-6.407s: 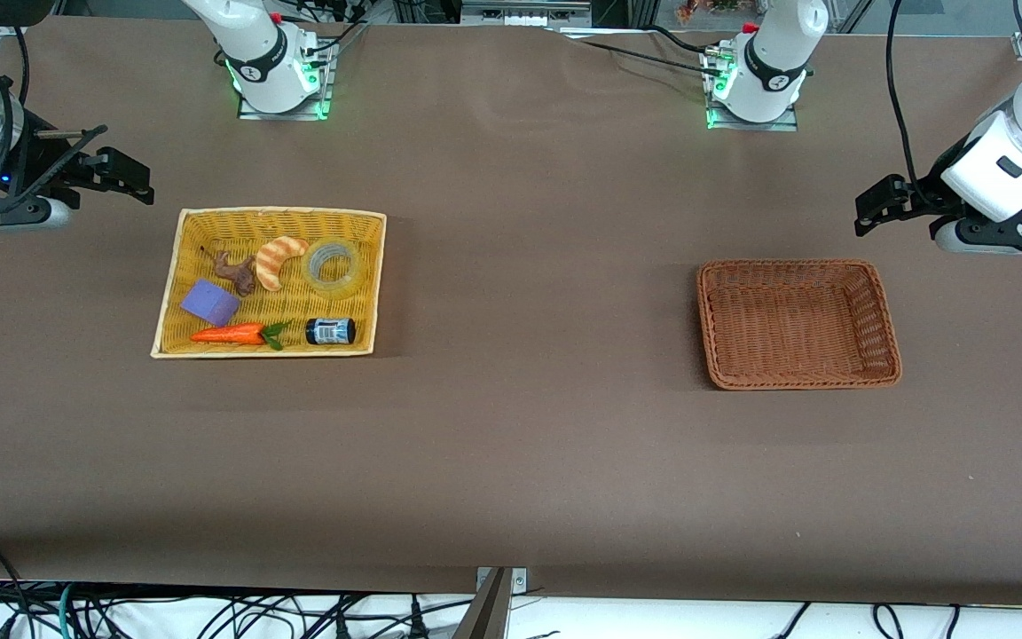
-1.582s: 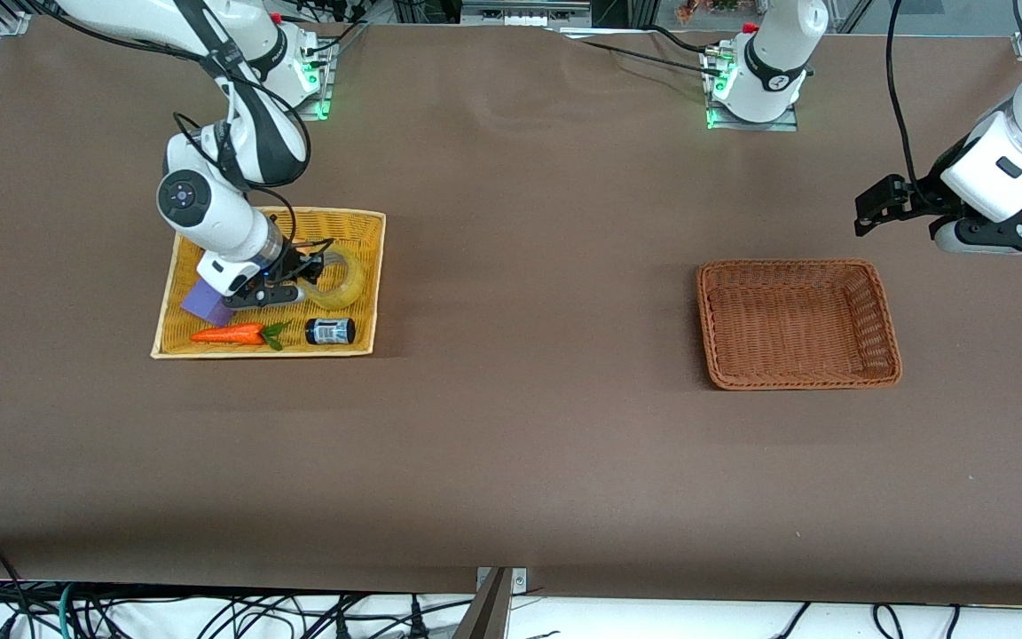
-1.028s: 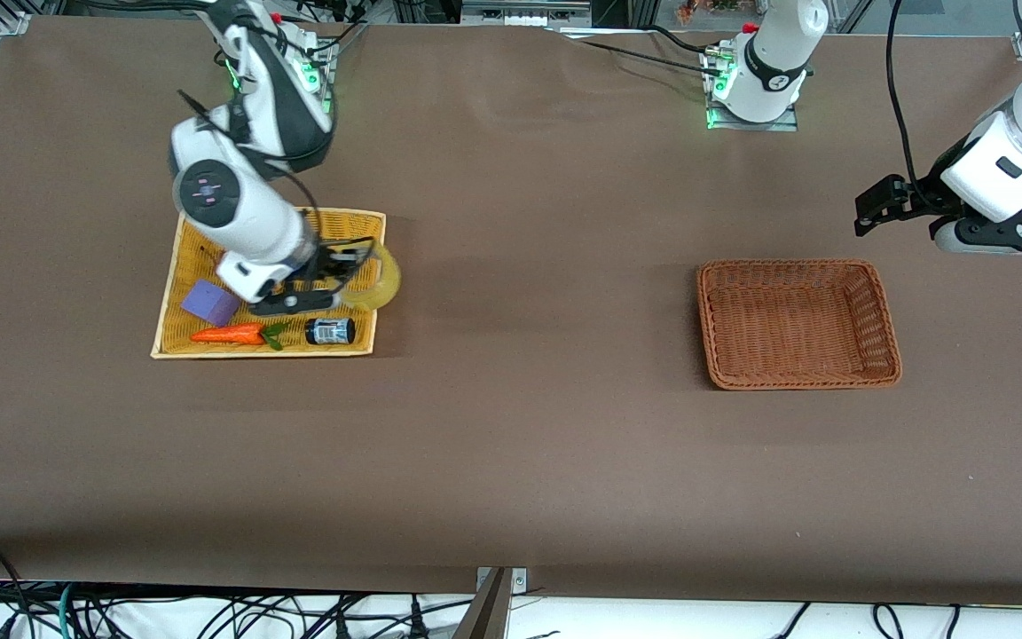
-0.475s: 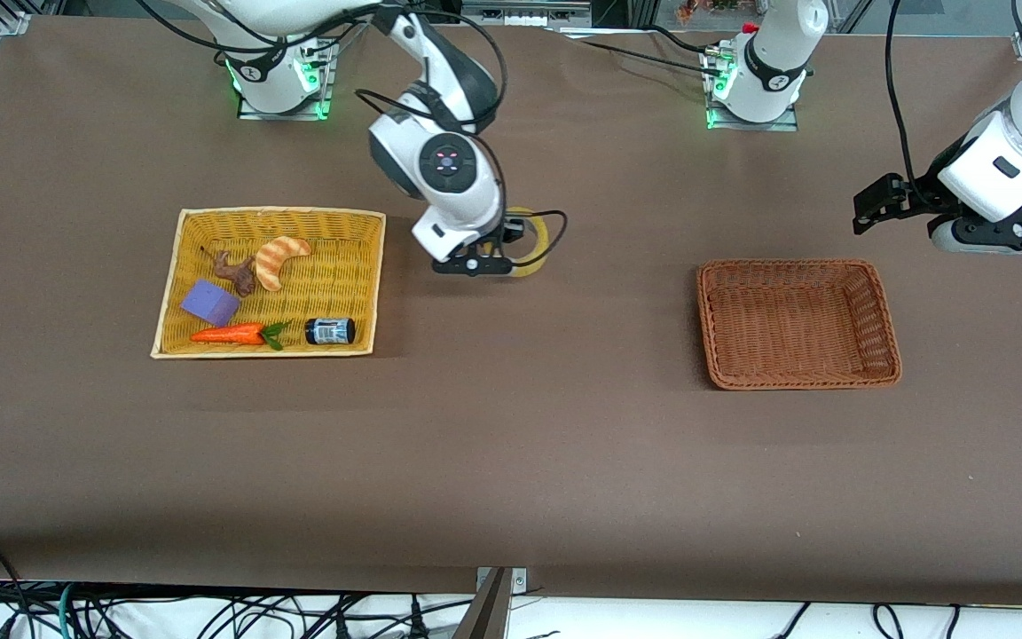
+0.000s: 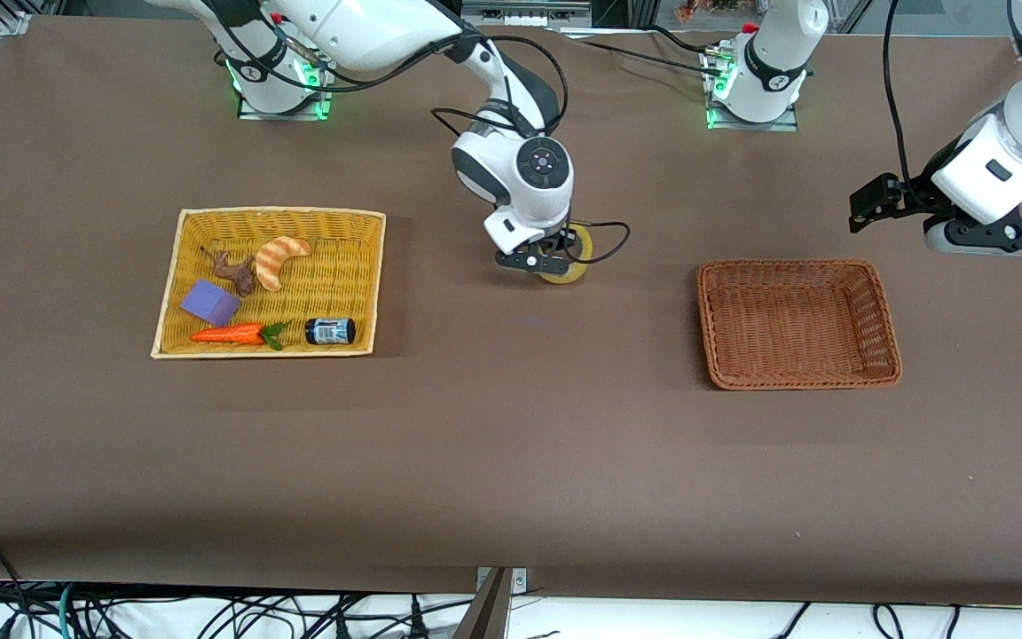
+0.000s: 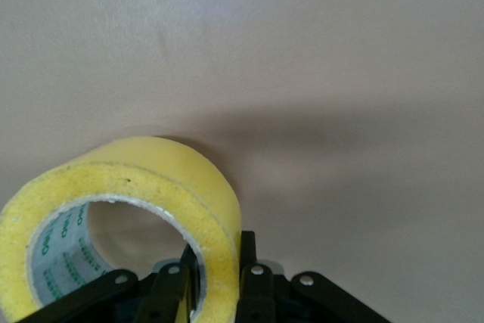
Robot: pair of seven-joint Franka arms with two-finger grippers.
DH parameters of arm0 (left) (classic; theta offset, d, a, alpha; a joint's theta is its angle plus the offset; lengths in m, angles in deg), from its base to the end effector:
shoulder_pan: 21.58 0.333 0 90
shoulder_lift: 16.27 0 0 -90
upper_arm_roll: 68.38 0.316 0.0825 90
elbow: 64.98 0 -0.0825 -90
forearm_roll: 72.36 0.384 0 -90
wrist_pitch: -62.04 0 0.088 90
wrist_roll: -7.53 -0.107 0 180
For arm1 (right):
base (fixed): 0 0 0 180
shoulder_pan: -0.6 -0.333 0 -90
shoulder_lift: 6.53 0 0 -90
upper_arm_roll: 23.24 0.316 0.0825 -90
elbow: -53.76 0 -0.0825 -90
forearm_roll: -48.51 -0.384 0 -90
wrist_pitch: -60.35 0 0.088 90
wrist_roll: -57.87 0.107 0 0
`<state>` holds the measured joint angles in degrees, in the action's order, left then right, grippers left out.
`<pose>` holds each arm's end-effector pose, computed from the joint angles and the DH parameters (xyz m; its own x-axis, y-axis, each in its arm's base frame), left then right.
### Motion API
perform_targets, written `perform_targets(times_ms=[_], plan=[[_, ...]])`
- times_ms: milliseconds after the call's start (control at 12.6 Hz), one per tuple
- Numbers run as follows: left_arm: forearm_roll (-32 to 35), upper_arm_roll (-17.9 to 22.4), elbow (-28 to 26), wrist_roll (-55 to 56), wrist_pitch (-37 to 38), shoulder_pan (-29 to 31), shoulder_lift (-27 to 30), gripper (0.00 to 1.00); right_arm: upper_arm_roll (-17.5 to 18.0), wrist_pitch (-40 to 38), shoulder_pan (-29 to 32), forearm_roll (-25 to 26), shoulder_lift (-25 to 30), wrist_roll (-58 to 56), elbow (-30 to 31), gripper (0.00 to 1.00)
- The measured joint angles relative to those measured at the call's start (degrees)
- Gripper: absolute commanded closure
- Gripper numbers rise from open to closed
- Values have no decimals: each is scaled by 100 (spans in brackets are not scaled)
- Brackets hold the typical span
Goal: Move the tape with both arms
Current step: 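Lift the tape roll with the right gripper and carry it toward the basket, then set the tape on the table while the left gripper reaches toward it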
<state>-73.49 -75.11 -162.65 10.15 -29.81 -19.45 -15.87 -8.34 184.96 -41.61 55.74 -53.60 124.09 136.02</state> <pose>0.5472 -0.0463 0.5680 0.9949 -0.0335 -0.0953 -0.0322 -0.9994 0.0144 0.4223 0.5813 0.2082 0.9819 -0.1580 -0.1040 -0.1575 -0.9874 0.0133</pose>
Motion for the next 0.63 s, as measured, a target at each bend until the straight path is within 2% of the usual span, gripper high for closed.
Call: perform_targets(times_ms=[79,158,316,633], plan=[[0,-3,0,0,43,-1,-37,0,-14,48,-21,17,-80,71,-39,72],[0,-4,0,0,65,-1,-67,0,-31,71,-17,25,-114,104,-70,45],[0,-7,17,0,69,-5,-148,0,-61,77,-15,44,-121,115,-112,3],[0,-11,73,-27,70,-5,-348,0,-93,7,32,24,31,122,-309,0]])
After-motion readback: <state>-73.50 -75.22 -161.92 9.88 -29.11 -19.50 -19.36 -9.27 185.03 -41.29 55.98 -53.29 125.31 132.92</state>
